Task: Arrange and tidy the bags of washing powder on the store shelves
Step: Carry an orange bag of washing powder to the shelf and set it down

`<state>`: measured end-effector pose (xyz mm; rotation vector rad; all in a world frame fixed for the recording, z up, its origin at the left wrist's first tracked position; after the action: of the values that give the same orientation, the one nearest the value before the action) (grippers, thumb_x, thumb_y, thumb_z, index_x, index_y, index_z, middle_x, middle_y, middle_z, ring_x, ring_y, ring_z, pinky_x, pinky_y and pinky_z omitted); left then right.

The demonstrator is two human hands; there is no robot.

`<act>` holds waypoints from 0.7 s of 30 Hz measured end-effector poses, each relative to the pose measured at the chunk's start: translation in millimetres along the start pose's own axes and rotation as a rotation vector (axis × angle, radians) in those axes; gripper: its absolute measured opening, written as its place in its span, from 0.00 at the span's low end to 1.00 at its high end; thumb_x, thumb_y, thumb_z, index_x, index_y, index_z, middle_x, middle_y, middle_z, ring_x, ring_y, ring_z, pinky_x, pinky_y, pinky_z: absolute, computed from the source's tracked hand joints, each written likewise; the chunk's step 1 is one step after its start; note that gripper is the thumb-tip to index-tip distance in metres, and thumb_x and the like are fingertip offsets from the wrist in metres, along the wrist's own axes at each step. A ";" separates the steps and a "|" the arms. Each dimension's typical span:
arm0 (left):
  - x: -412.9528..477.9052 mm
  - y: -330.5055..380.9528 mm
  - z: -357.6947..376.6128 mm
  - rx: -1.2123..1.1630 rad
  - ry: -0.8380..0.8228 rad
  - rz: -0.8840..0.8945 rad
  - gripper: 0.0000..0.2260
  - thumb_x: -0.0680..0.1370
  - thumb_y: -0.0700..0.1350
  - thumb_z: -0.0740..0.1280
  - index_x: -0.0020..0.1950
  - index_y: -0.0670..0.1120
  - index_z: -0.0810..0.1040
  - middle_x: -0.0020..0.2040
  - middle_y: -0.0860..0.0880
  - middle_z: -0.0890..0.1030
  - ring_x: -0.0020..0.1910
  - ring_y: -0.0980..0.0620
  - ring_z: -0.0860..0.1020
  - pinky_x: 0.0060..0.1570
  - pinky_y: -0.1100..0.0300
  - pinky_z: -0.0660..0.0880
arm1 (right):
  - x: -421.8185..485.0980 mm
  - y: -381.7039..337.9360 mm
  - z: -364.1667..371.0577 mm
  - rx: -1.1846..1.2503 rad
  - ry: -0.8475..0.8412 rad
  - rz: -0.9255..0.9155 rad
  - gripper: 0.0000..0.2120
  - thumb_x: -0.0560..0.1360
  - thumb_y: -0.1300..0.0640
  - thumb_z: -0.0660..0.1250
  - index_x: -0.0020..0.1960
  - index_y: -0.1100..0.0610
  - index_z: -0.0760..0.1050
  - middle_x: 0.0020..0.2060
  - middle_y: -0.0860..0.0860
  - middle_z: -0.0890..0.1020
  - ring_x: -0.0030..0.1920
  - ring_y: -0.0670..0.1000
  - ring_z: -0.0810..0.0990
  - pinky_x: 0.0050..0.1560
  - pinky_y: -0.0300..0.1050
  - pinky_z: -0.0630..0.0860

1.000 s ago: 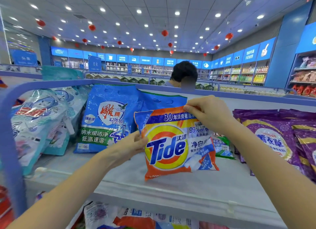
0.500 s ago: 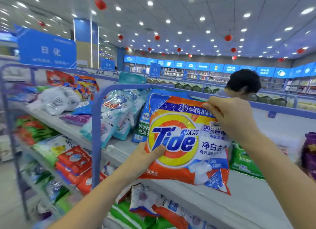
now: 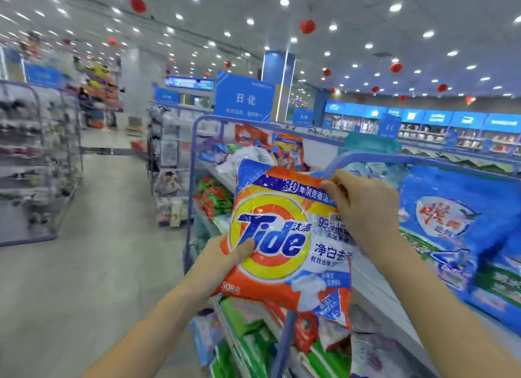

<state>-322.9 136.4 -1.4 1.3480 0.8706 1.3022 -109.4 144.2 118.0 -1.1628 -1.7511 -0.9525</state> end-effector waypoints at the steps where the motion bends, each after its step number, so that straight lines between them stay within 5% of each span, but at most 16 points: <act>1: 5.4 -4.8 -20.1 -0.013 0.036 -0.002 0.43 0.41 0.69 0.77 0.47 0.45 0.81 0.40 0.46 0.86 0.37 0.50 0.84 0.33 0.63 0.78 | 3.9 -16.0 17.0 0.035 0.019 0.022 0.19 0.74 0.43 0.57 0.38 0.57 0.76 0.27 0.55 0.78 0.28 0.59 0.77 0.28 0.43 0.64; 4: 24.0 -10.4 -80.5 -0.036 0.132 -0.007 0.44 0.40 0.68 0.78 0.49 0.44 0.81 0.43 0.44 0.85 0.39 0.48 0.84 0.35 0.62 0.79 | 13.8 -60.4 73.6 0.247 0.013 0.062 0.20 0.75 0.44 0.58 0.55 0.58 0.74 0.48 0.56 0.80 0.50 0.60 0.76 0.51 0.51 0.67; 7: 52.4 -14.3 -146.3 -0.059 0.178 -0.022 0.46 0.39 0.67 0.78 0.51 0.44 0.79 0.44 0.44 0.85 0.39 0.48 0.84 0.34 0.61 0.79 | 18.3 -97.2 126.3 0.559 -0.023 0.213 0.25 0.74 0.43 0.59 0.64 0.57 0.67 0.59 0.51 0.72 0.61 0.52 0.69 0.63 0.47 0.63; 11: 97.3 -12.1 -220.0 -0.063 0.182 -0.041 0.48 0.37 0.67 0.78 0.51 0.45 0.78 0.42 0.45 0.86 0.36 0.48 0.84 0.30 0.61 0.79 | 13.4 -134.2 195.6 1.008 -0.178 0.561 0.32 0.64 0.35 0.63 0.64 0.44 0.61 0.59 0.39 0.70 0.60 0.42 0.70 0.57 0.32 0.66; 15: 149.7 -12.5 -279.3 -0.074 0.172 -0.036 0.48 0.36 0.67 0.78 0.51 0.46 0.78 0.43 0.45 0.86 0.37 0.48 0.84 0.31 0.60 0.80 | 16.4 -163.2 276.9 1.401 -0.405 0.849 0.52 0.47 0.27 0.74 0.65 0.47 0.64 0.56 0.46 0.80 0.54 0.44 0.80 0.49 0.38 0.77; 19: 202.3 -26.9 -317.9 -0.082 0.138 -0.058 0.49 0.37 0.68 0.78 0.52 0.45 0.78 0.44 0.44 0.85 0.39 0.46 0.84 0.32 0.58 0.80 | 31.8 -186.6 337.3 1.653 -0.582 0.921 0.47 0.52 0.34 0.79 0.66 0.51 0.69 0.57 0.51 0.82 0.56 0.55 0.81 0.53 0.54 0.78; 21: 232.2 -38.1 -330.7 -0.081 0.106 -0.076 0.49 0.37 0.68 0.78 0.52 0.44 0.78 0.45 0.43 0.85 0.39 0.45 0.84 0.33 0.57 0.81 | 40.9 -189.5 363.2 1.691 -0.540 0.929 0.43 0.54 0.37 0.80 0.63 0.53 0.72 0.57 0.53 0.82 0.56 0.57 0.81 0.48 0.51 0.80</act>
<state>-605.0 427.6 -19.8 1.1810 0.9229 1.3446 -376.3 428.4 -14.0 -0.7554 -1.3194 1.3160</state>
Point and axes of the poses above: each hand's wrist, its own x-axis towards the middle knuckle, its own z-axis out of the palm, y = z × x, the point moved 3 cm from there along x, towards the middle knuckle
